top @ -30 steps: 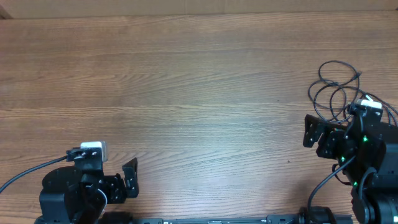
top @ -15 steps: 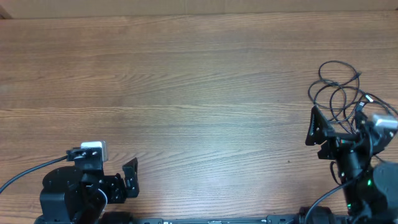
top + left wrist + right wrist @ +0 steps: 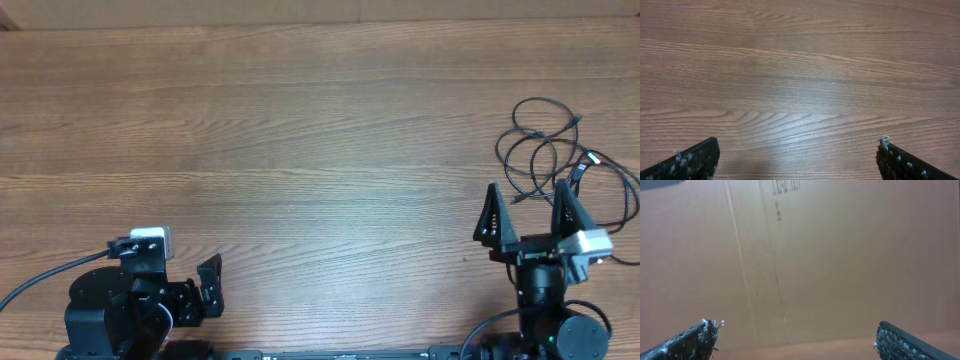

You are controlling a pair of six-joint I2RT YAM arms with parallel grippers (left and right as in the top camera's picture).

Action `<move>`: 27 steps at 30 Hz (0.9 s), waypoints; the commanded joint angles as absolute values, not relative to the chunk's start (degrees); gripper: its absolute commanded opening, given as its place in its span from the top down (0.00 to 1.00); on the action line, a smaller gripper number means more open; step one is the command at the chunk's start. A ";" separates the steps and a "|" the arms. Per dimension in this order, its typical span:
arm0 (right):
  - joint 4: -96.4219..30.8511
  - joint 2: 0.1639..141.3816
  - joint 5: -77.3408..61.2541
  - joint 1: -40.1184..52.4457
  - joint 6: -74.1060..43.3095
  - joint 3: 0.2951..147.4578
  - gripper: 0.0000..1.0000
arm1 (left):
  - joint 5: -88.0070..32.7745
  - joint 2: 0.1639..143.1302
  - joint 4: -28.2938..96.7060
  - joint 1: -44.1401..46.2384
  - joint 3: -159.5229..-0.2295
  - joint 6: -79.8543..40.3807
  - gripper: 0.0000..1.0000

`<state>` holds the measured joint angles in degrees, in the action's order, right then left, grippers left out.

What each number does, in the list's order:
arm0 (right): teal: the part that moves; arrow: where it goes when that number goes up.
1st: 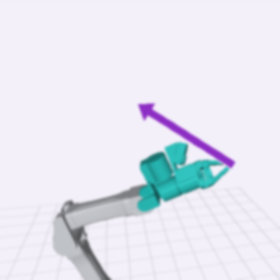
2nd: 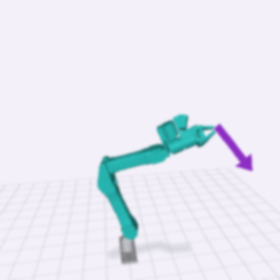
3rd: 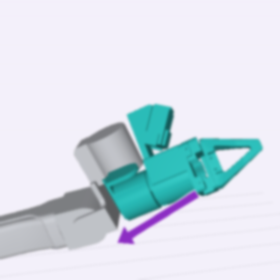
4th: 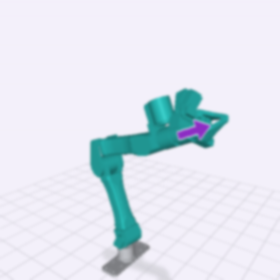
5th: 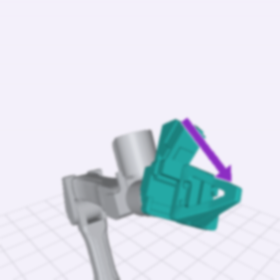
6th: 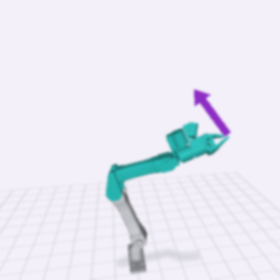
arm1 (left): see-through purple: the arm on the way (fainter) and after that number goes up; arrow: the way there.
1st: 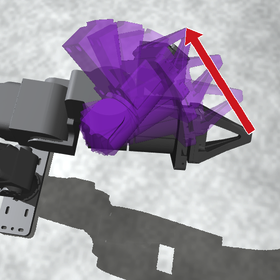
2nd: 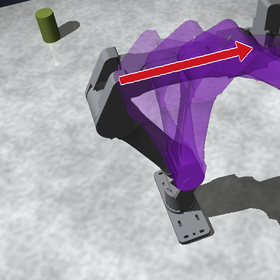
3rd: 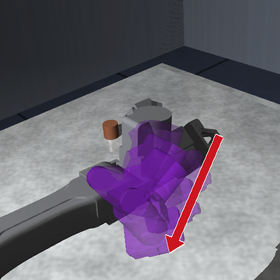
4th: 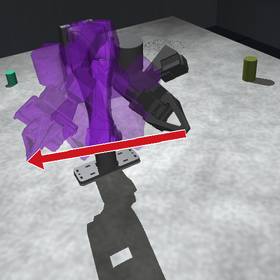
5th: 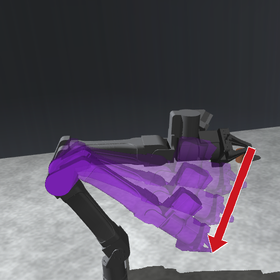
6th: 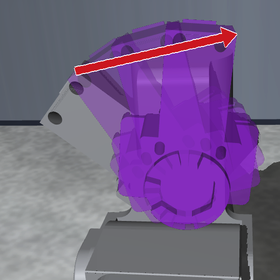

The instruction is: Untangle cables

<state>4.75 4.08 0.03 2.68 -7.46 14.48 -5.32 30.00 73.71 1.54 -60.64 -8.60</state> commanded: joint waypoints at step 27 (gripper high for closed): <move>-4.84 0.16 -0.27 2.87 -7.31 0.47 0.00 | -5.54 29.87 73.60 1.91 -60.51 -8.80 0.00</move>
